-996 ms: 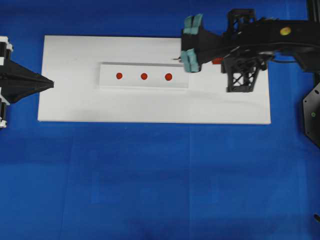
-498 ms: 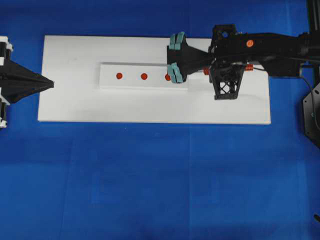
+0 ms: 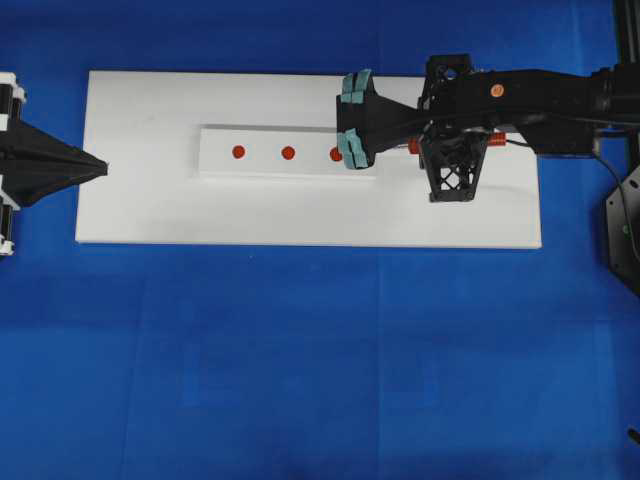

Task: Touch the tip of the soldering iron to the mark.
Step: 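Lower the iron tip onto the right red dot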

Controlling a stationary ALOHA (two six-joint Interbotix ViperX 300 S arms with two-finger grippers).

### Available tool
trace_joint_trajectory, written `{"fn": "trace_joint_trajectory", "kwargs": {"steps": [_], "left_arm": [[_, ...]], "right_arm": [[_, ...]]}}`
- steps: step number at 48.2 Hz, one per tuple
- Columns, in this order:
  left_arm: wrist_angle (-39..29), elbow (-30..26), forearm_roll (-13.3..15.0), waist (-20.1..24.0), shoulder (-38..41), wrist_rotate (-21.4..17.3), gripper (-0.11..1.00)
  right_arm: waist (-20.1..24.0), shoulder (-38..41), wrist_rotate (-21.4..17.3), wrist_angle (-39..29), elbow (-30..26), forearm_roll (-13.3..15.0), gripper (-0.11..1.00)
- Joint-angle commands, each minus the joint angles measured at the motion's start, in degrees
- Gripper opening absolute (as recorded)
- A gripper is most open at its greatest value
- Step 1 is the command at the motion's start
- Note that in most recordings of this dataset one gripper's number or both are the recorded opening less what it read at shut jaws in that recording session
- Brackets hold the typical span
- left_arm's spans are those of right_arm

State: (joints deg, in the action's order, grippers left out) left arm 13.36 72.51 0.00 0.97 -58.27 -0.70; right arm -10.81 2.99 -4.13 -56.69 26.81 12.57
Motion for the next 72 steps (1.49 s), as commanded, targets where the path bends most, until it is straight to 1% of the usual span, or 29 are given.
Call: {"fn": "trace_joint_trajectory", "kwargs": {"steps": [1, 48, 72], "left_arm": [[0.35, -0.53, -0.09, 0.09, 0.26, 0.00, 0.00], [0.35, -0.53, -0.09, 0.09, 0.26, 0.09, 0.00], [0.53, -0.62, -0.09, 0.09, 0.26, 0.09, 0.00]], "right_arm": [[-0.09, -0.35, 0.09, 0.26, -0.44, -0.09, 0.06], [-0.09, -0.35, 0.18, 0.09, -0.35, -0.97, 0.06], [-0.09, -0.35, 0.18, 0.44, 0.00, -0.97, 0.06]]}}
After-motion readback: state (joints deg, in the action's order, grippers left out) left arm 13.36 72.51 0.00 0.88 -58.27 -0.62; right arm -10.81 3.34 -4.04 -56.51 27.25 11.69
